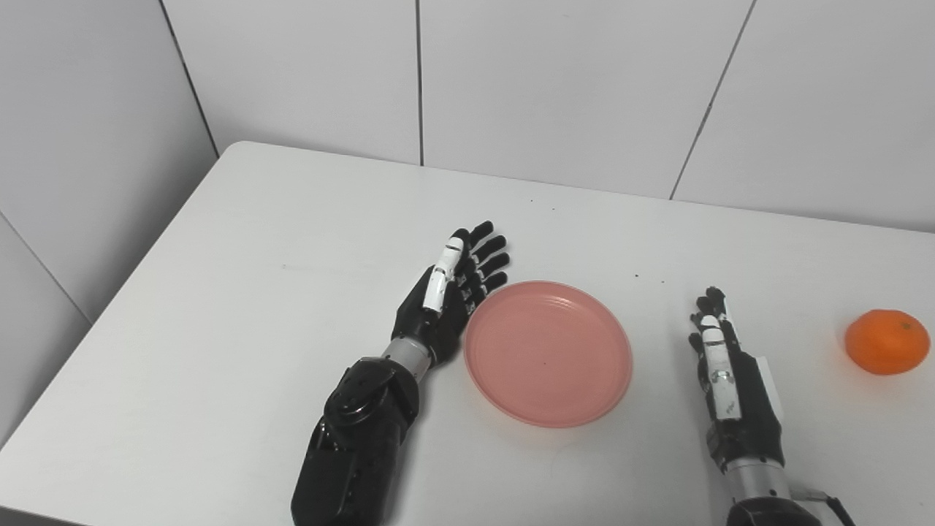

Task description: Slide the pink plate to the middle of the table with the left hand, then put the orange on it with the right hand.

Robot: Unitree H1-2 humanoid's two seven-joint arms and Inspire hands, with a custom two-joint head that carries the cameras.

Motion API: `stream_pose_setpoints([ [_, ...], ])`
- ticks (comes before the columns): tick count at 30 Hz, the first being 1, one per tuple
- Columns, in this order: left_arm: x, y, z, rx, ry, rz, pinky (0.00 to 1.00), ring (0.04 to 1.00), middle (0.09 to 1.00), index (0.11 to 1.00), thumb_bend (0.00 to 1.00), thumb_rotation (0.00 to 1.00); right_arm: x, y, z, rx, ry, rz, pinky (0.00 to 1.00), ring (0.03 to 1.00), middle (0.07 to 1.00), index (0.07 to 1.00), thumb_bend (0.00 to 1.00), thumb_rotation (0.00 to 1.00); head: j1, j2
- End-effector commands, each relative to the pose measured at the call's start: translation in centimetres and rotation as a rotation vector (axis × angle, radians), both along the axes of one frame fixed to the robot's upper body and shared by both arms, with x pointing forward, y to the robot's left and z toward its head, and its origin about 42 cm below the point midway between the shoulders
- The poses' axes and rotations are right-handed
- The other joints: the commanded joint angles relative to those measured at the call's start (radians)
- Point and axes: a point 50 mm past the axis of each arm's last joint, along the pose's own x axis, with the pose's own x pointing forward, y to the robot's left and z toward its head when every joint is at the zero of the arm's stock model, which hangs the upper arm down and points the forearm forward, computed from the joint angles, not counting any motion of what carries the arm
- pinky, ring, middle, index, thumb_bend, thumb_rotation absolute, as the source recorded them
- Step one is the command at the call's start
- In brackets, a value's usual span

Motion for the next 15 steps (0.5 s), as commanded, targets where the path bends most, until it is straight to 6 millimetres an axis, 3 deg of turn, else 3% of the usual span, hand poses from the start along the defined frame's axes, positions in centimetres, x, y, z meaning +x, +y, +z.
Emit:
stream_pose_setpoints([
  [1, 0.1, 0.6, -0.3, 0.003, 0.0, 0.025, 0.94, 0.927, 0.93, 0.922, 0.37, 1.0, 1.2, -0.2, 1.8, -0.008, -0.083, -0.002, 0.99, 0.981, 0.98, 0.988, 0.24, 1.0, -0.044, -0.002],
  [7, 0.2, 1.7, -0.9, -0.003, -0.012, 0.031, 0.94, 0.927, 0.932, 0.92, 0.36, 1.0, 1.7, 0.4, 3.5, -0.099, -0.092, 0.002, 0.89, 0.915, 0.932, 0.945, 0.2, 1.0, -0.151, -0.031],
  [14, 0.0, 2.9, -1.8, -0.008, -0.022, 0.033, 0.92, 0.913, 0.916, 0.905, 0.37, 1.0, 1.9, -0.4, 7.2, -0.355, -0.123, 0.032, 0.85, 0.873, 0.882, 0.89, 0.24, 1.0, -0.277, -0.09],
  [15, 0.0, 3.1, -1.9, -0.008, -0.029, 0.031, 0.92, 0.915, 0.918, 0.908, 0.37, 1.0, 1.8, -0.5, 7.9, -0.376, -0.138, 0.025, 0.85, 0.879, 0.885, 0.89, 0.28, 0.94, -0.291, -0.098],
])
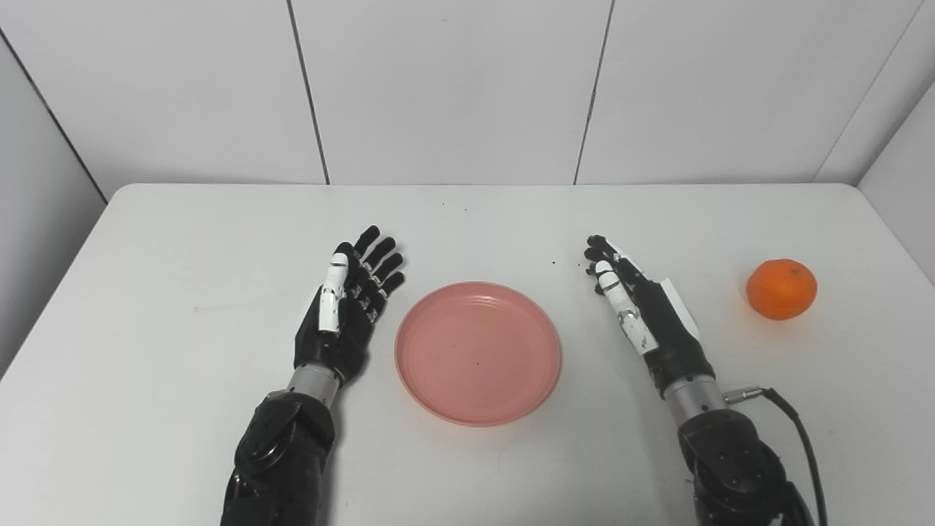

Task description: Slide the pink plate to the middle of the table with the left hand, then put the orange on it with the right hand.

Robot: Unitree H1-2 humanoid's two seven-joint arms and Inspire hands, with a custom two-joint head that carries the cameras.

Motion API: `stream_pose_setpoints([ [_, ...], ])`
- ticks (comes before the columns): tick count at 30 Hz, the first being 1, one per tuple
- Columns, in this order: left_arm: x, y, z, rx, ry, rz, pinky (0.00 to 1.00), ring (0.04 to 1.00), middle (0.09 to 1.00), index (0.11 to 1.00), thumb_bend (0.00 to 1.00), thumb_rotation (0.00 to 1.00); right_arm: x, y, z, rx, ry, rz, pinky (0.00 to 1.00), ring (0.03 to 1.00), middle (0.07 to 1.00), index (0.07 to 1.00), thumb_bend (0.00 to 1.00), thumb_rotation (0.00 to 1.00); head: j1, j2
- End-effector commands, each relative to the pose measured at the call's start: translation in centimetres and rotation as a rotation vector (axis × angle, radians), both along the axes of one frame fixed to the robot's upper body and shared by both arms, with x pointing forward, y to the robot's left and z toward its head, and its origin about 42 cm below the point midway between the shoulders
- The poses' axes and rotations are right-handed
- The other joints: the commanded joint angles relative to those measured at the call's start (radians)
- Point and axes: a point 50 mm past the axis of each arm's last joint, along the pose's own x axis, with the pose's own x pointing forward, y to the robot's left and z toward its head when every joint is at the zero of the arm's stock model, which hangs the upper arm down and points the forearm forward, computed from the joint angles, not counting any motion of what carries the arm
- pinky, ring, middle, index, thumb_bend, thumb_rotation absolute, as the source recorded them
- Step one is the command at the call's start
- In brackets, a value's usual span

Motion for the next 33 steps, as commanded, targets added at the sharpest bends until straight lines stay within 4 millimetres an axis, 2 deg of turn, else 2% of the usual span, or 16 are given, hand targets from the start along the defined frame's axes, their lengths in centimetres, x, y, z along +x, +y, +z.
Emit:
stream_pose_setpoints([
  [1, -0.3, 0.8, -1.1, 0.006, 0.02, 0.005, 0.93, 0.92, 0.923, 0.912, 0.36, 1.0, 0.1, -0.2, 3.1, -0.056, -0.093, -0.013, 0.85, 0.88, 0.888, 0.891, 0.33, 0.92, -0.018, -0.011],
  [6, 0.1, 2.0, -1.9, -0.02, 0.007, -0.002, 0.95, 0.934, 0.938, 0.926, 0.36, 1.0, 0.2, -1.4, 6.1, -0.203, -0.195, -0.07, 0.79, 0.847, 0.864, 0.875, 0.43, 0.82, -0.088, -0.049],
  [7, 0.2, 2.4, -2.1, -0.03, 0.006, -0.006, 0.95, 0.935, 0.938, 0.927, 0.36, 1.0, 0.2, -1.5, 6.4, -0.23, -0.211, -0.077, 0.79, 0.846, 0.864, 0.875, 0.43, 0.82, -0.117, -0.065],
  [8, 0.3, 2.7, -2.3, -0.037, 0.007, -0.008, 0.96, 0.944, 0.946, 0.934, 0.36, 1.0, 0.3, -1.8, 6.8, -0.253, -0.225, -0.089, 0.79, 0.845, 0.865, 0.88, 0.44, 0.81, -0.117, -0.065],
  [10, 0.6, 3.3, -2.8, -0.044, 0.01, -0.011, 0.96, 0.942, 0.948, 0.939, 0.35, 1.0, 0.4, -2.4, 7.4, -0.303, -0.249, -0.127, 0.75, 0.831, 0.867, 0.888, 0.52, 0.76, -0.157, -0.086],
  [15, 1.3, 4.3, -3.6, -0.081, 0.047, 0.0, 0.97, 0.943, 0.948, 0.937, 0.33, 1.0, 0.7, -4.1, 8.6, -0.418, -0.313, -0.262, 0.74, 0.814, 0.847, 0.878, 0.63, 0.68, -0.217, -0.118],
  [26, 2.3, 5.1, -3.9, -0.081, 0.056, -0.006, 1.0, 0.981, 0.979, 0.967, 0.31, 1.0, 1.3, -8.0, 8.9, -0.586, -0.39, -0.515, 0.75, 0.835, 0.871, 0.88, 0.81, 0.6, -0.288, -0.175],
  [33, 2.1, 5.0, -3.6, -0.07, 0.059, -0.008, 1.0, 0.993, 0.993, 0.982, 0.32, 1.0, 1.0, -10.5, 8.4, -0.685, -0.32, -0.613, 0.71, 0.831, 0.898, 0.909, 0.87, 0.55, -0.302, -0.176],
])
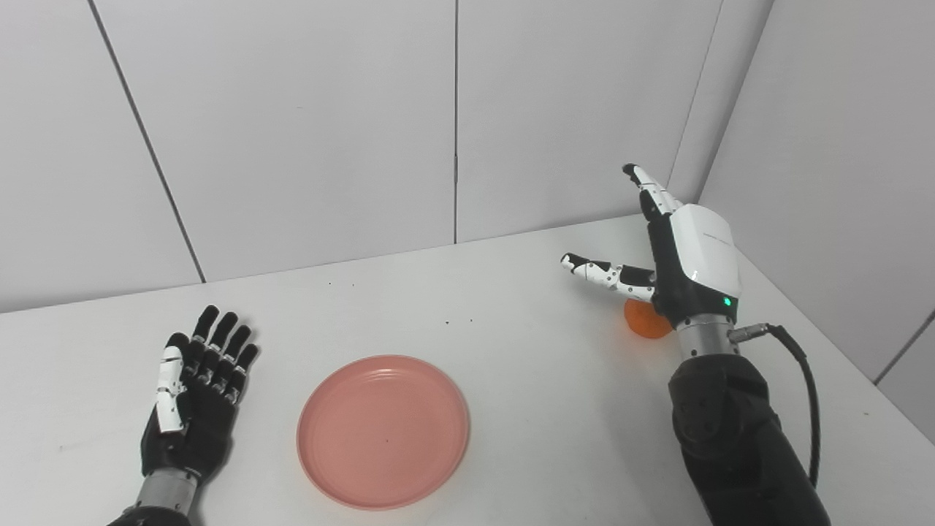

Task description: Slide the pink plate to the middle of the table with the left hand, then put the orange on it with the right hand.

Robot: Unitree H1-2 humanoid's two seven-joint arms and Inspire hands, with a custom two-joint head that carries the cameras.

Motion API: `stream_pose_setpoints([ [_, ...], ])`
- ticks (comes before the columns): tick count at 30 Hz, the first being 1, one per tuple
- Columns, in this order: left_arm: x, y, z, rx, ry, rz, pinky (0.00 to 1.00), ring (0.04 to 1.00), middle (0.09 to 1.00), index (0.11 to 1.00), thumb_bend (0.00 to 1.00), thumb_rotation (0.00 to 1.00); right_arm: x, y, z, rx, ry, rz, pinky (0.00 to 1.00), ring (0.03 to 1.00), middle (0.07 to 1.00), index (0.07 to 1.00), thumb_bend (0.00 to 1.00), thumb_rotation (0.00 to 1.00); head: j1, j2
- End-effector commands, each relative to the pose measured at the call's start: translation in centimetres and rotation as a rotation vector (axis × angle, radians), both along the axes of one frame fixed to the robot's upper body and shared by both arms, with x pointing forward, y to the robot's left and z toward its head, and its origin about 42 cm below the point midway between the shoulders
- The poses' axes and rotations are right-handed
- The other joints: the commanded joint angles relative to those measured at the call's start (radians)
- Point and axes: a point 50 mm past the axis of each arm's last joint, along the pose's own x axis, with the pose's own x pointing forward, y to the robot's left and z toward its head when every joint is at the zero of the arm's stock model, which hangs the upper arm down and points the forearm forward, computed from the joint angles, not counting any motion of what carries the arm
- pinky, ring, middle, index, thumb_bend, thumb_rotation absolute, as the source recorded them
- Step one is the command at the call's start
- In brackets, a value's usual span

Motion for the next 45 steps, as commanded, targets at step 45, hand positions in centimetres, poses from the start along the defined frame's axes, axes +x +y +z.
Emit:
stream_pose_setpoints([
  [45, -1.8, 0.3, -0.3, 0.055, 0.124, 0.017, 1.0, 0.975, 0.977, 0.964, 0.33, 1.0, 3.4, -6.6, -5.1, 0.069, 0.342, -0.174, 0.71, 0.836, 0.899, 0.92, 0.98, 0.46, -0.034, 0.052],
])
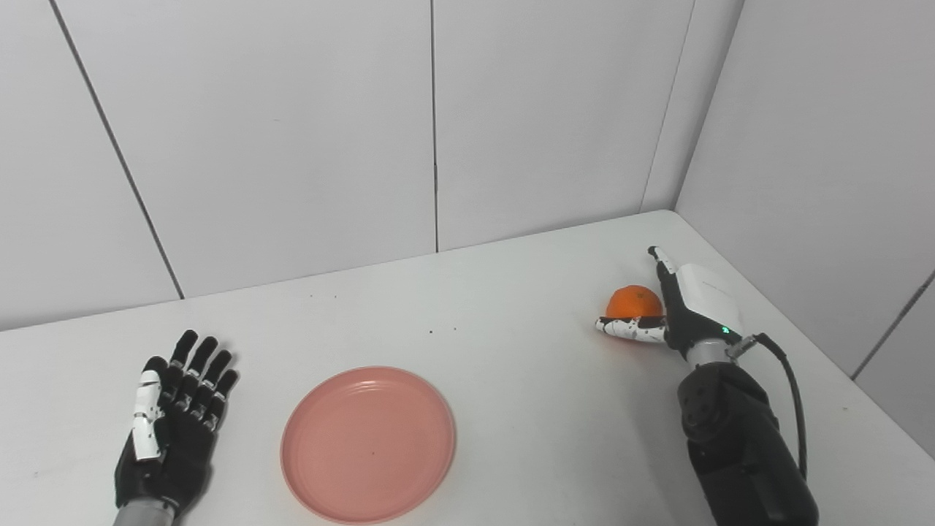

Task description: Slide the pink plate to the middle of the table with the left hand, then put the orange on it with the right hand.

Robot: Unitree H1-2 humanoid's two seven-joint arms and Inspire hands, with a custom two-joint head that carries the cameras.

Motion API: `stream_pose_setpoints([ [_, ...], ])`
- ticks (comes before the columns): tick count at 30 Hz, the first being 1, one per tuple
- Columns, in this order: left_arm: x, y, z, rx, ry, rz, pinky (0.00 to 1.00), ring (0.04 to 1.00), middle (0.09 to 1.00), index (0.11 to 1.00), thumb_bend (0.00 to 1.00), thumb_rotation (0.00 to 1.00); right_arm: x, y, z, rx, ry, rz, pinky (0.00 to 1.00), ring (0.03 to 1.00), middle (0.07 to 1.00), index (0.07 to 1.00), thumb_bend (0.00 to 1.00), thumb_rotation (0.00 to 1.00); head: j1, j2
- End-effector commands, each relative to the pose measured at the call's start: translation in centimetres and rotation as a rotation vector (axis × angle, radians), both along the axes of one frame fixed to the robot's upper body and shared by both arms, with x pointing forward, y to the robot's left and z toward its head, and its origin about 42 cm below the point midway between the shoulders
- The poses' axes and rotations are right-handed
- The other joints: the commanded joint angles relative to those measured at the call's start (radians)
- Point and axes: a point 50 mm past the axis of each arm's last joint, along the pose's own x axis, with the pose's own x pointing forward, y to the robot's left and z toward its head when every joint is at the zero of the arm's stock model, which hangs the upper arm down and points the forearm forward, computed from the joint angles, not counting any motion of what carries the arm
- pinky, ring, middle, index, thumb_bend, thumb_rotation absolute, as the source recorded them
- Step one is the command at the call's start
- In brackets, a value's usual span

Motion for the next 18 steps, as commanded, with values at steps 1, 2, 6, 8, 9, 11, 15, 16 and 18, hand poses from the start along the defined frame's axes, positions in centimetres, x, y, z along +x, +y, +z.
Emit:
stream_pose_setpoints([
  [1, -0.7, 0.3, -1.3, 0.022, 0.087, 0.013, 1.0, 0.97, 0.973, 0.961, 0.33, 1.0, 1.0, -0.7, 2.4, -0.036, -0.083, -0.006, 0.71, 0.833, 0.896, 0.92, 0.98, 0.46, 0.001, 0.0],
  [2, -0.7, 0.2, -1.3, 0.022, 0.089, 0.015, 1.0, 0.967, 0.971, 0.959, 0.33, 1.0, 1.0, -0.7, 2.3, -0.034, -0.083, -0.005, 0.71, 0.831, 0.894, 0.919, 0.98, 0.45, 0.001, 0.0],
  [6, -0.7, 0.2, -1.2, 0.016, 0.081, 0.006, 1.0, 0.97, 0.974, 0.961, 0.32, 1.0, 1.5, -0.8, 2.3, -0.022, -0.075, -0.001, 0.7, 0.833, 0.892, 0.918, 0.99, 0.45, 0.001, 0.0],
  [8, -0.7, 0.2, -1.0, 0.016, 0.082, 0.006, 1.0, 0.97, 0.972, 0.958, 0.32, 1.0, 1.8, -0.8, 2.3, -0.02, -0.072, 0.003, 0.71, 0.839, 0.893, 0.914, 0.99, 0.45, 0.002, 0.006],
  [9, -0.7, 0.2, -1.0, 0.013, 0.083, 0.007, 1.0, 0.972, 0.972, 0.957, 0.32, 1.0, 1.9, -0.9, 2.3, -0.015, -0.066, 0.007, 0.72, 0.847, 0.897, 0.914, 0.98, 0.45, 0.002, 0.006],
  [11, -0.8, 0.2, -0.9, 0.006, 0.088, 0.008, 1.0, 0.974, 0.975, 0.957, 0.32, 1.0, 2.0, -1.0, 2.3, -0.009, -0.056, 0.014, 0.73, 0.857, 0.902, 0.915, 0.98, 0.45, 0.002, 0.006],
  [15, -0.7, 0.1, -0.9, 0.004, 0.093, 0.009, 1.0, 0.972, 0.975, 0.959, 0.31, 1.0, 2.3, -1.0, 2.3, -0.01, -0.041, 0.017, 0.74, 0.861, 0.906, 0.911, 0.98, 0.44, 0.002, 0.006],
  [16, -0.7, 0.1, -0.9, 0.004, 0.093, 0.009, 1.0, 0.972, 0.975, 0.959, 0.31, 1.0, 2.3, -1.0, 2.3, -0.01, -0.04, 0.017, 0.74, 0.861, 0.906, 0.91, 0.99, 0.43, 0.002, 0.006],
  [18, -0.8, 0.1, -0.8, 0.002, 0.091, 0.009, 1.0, 0.972, 0.975, 0.959, 0.31, 1.0, 2.4, -1.0, 2.3, -0.012, -0.04, 0.017, 0.73, 0.855, 0.899, 0.904, 0.98, 0.42, 0.005, 0.013],
])
